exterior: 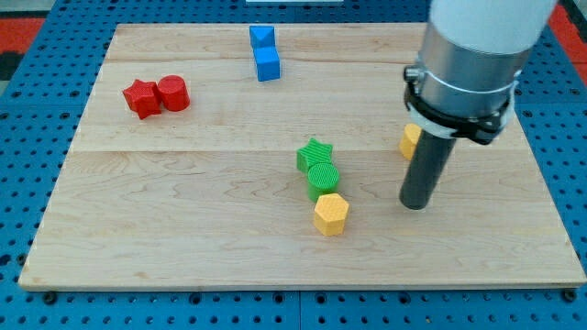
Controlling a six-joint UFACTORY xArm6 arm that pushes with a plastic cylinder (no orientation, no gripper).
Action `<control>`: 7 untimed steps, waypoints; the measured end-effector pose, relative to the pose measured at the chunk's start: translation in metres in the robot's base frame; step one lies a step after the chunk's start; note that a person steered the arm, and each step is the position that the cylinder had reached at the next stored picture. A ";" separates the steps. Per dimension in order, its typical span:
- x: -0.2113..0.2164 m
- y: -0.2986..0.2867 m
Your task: Move the yellow heart parallel to the red blocks
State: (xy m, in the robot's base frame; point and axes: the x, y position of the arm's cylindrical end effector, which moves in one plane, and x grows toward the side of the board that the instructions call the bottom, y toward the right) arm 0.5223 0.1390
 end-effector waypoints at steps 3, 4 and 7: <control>-0.032 0.000; -0.064 0.023; -0.140 -0.012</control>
State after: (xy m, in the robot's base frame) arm 0.3824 0.1267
